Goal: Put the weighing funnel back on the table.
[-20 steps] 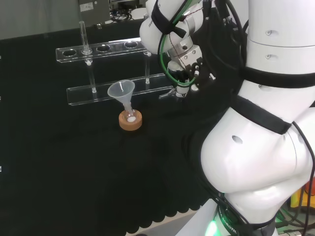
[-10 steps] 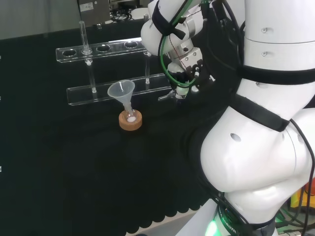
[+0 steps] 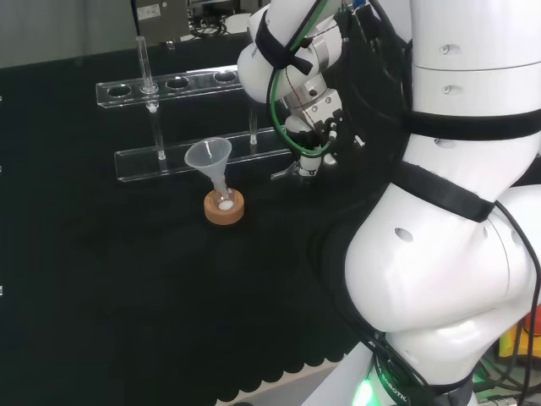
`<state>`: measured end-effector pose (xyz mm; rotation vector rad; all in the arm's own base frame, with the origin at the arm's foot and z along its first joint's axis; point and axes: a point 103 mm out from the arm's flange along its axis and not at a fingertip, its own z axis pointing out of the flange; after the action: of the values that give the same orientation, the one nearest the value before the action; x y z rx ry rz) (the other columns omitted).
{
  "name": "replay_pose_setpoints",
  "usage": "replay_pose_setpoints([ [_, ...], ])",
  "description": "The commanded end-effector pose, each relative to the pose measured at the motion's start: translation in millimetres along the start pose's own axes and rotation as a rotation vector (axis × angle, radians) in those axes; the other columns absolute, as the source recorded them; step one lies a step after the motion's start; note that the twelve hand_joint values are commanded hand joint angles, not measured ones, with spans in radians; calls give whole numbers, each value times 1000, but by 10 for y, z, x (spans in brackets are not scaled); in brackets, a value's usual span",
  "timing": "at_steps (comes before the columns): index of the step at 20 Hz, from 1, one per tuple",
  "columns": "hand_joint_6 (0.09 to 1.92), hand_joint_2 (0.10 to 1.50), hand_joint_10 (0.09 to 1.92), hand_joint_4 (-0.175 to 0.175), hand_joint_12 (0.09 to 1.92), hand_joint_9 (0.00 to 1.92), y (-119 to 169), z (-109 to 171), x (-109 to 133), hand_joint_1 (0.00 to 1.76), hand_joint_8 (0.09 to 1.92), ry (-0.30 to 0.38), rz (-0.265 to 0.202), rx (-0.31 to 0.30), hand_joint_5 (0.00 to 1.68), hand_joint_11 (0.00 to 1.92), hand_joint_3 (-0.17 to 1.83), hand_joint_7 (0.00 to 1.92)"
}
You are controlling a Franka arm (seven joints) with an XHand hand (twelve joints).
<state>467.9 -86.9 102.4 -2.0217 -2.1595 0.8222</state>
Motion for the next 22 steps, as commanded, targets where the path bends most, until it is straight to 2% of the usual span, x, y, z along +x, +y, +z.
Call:
replay_pose_setpoints([
  [1, 969, 720, 409, 143, 1051, 1170, 11, -4, 2, 1086, 681, -1, -4, 3, 1109, 798, 687, 926],
  [10, 969, 721, 409, 140, 1050, 1170, 83, 44, 73, 1087, 682, 12, -28, 9, 1109, 802, 685, 927],
  [17, 969, 722, 408, 138, 1049, 1170, 105, 43, 172, 1087, 682, 0, -28, 17, 1108, 804, 684, 925],
  [22, 976, 745, 410, 127, 1047, 1162, 121, 87, 126, 1084, 686, 4, -21, 30, 1095, 803, 650, 909],
])
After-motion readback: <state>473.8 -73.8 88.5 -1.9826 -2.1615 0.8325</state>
